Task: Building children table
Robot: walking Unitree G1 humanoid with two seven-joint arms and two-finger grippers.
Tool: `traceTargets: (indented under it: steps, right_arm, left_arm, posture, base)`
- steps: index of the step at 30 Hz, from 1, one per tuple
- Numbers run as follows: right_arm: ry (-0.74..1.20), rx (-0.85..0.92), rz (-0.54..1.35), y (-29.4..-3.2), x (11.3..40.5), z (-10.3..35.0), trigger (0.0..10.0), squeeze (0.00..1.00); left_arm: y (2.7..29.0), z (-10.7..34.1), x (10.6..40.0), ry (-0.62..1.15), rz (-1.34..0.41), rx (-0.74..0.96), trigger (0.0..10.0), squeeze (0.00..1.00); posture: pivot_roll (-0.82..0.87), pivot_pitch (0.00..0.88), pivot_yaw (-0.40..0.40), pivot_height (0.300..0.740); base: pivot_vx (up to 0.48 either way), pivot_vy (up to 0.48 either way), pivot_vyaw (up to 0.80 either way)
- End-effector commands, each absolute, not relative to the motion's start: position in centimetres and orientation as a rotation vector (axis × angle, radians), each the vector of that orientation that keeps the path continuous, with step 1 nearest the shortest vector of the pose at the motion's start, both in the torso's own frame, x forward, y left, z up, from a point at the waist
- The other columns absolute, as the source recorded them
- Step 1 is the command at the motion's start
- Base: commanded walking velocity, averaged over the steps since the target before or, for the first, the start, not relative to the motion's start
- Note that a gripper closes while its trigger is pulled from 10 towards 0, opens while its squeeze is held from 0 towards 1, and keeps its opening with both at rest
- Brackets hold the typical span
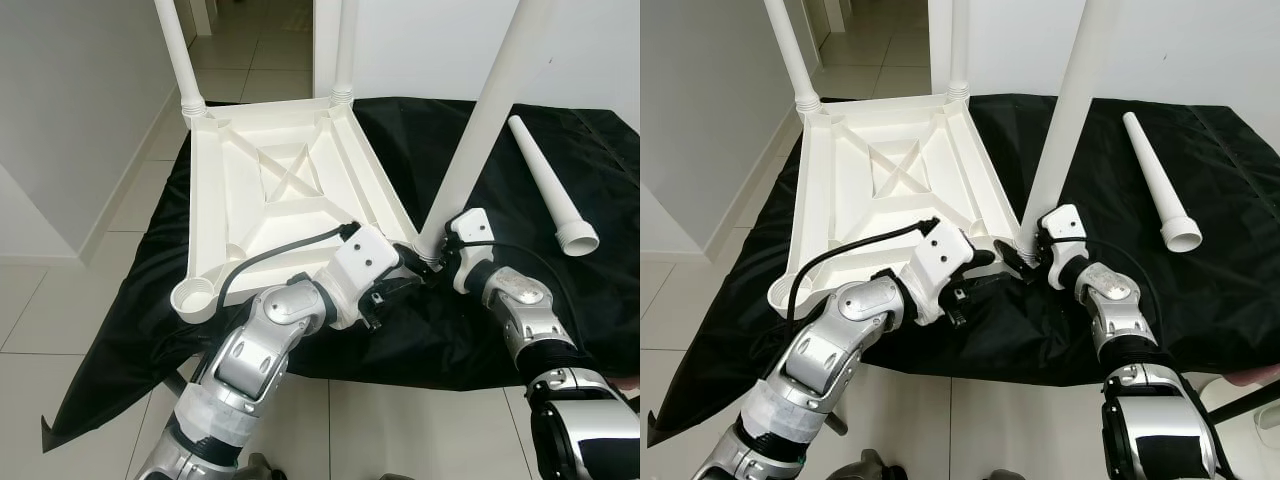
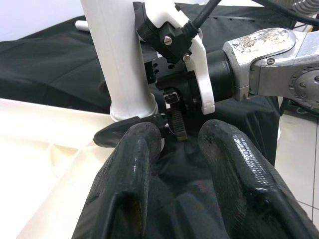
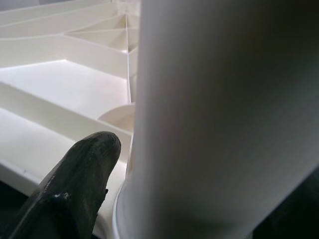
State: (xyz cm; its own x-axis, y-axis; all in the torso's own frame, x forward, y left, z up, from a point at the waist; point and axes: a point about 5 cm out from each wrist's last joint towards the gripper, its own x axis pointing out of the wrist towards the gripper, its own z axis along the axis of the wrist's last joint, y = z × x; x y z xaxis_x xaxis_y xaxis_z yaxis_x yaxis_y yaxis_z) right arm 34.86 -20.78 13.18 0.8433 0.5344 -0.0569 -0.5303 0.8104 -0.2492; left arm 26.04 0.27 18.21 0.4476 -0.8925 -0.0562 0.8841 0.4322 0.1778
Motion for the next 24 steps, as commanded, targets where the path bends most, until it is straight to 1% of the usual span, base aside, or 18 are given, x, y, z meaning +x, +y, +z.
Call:
traceTargets:
  steps: [1, 6, 7, 9, 10, 11, 12, 13, 14, 19, 20, 23, 24]
  right_arm:
    - [-0.045, -0.246, 0.579, -20.4, 35.1, 13.5, 10.0, 0.0]
    - [-0.063, -0.258, 0.589, -20.2, 35.2, 13.7, 10.0, 0.0]
    - [-0.059, -0.267, 0.593, -20.1, 35.2, 13.6, 8.0, 0.0]
    - [-0.059, -0.267, 0.593, -20.1, 35.2, 13.6, 8.0, 0.0]
    - [-0.052, -0.265, 0.597, -20.1, 35.2, 13.4, 6.2, 0.0]
    - [-0.052, -0.265, 0.597, -20.1, 35.2, 13.4, 6.2, 0.0]
    - [-0.045, -0.262, 0.598, -20.1, 35.2, 13.3, 3.0, 0.0]
    - [-0.045, -0.262, 0.598, -20.1, 35.2, 13.3, 3.0, 0.0]
    - [-0.033, -0.255, 0.601, -20.1, 35.3, 13.1, 0.0, 0.0]
    - [-0.026, -0.26, 0.598, -20.2, 35.3, 12.9, 0.0, 0.0]
    - [-0.011, -0.238, 0.593, -20.2, 35.3, 12.7, 1.3, 0.0]
    - [-0.004, -0.227, 0.588, -20.3, 35.3, 12.6, 1.3, 0.0]
    - [0.009, -0.217, 0.588, -20.3, 35.2, 12.5, 10.0, 0.0]
  left_arm:
    - [0.3, 18.2, 26.1, -0.042, -1.078, 0.19, 10.0, 0.0]
    - [0.3, 18.2, 26.0, -0.04, -1.077, 0.188, 10.0, 0.0]
    - [0.3, 18.1, 26.0, -0.039, -1.076, 0.187, 10.0, 0.0]
    - [0.3, 18.1, 26.0, -0.039, -1.076, 0.187, 10.0, 0.0]
    - [0.3, 18.1, 26.0, -0.039, -1.075, 0.187, 10.0, 0.0]
    - [0.3, 18.1, 26.0, -0.039, -1.075, 0.187, 10.0, 0.0]
    - [0.3, 18.1, 26.0, -0.039, -1.074, 0.186, 10.0, 0.0]
    - [0.3, 18.1, 26.0, -0.039, -1.074, 0.186, 10.0, 0.0]
    - [0.2, 18.1, 26.0, -0.039, -1.072, 0.185, 10.0, 0.0]
    - [0.2, 18.1, 26.0, -0.038, -1.072, 0.182, 10.0, 0.0]
    - [0.2, 18.2, 25.9, -0.039, -1.072, 0.183, 10.0, 0.0]
    - [0.2, 18.2, 25.9, -0.04, -1.072, 0.183, 10.0, 0.0]
    - [0.2, 18.2, 25.9, -0.041, -1.073, 0.182, 10.0, 0.0]
  posture:
    - [-0.04, 0.0, 0.074, 0.74]
    - [-0.03, 0.0, 0.07, 0.74]
    - [-0.03, 0.0, 0.07, 0.74]
    - [-0.03, 0.0, 0.07, 0.74]
    - [-0.03, 0.0, 0.068, 0.74]
    - [-0.03, 0.0, 0.068, 0.74]
    - [-0.03, 0.0, 0.064, 0.74]
    - [-0.03, 0.0, 0.064, 0.74]
    - [-0.03, 0.0, 0.063, 0.74]
    - [-0.03, 0.0, 0.063, 0.74]
    - [-0.03, 0.0, 0.063, 0.74]
    - [-0.03, 0.0, 0.063, 0.74]
    - [-0.03, 0.0, 0.063, 0.74]
  base:
    - [0.0, 0.0, 0.0]
    - [0.0, 0.0, 0.0]
    - [0.0, 0.0, 0.0]
    - [0.0, 0.0, 0.0]
    - [0.0, 0.0, 0.0]
    - [0.0, 0.0, 0.0]
    - [0.0, 0.0, 0.0]
    - [0.0, 0.0, 0.0]
    - [0.0, 0.0, 0.0]
    - [0.0, 0.0, 0.0]
    - [0.0, 0.0, 0.0]
    - [0.0, 0.0, 0.0]
    - [0.0, 0.0, 0.0]
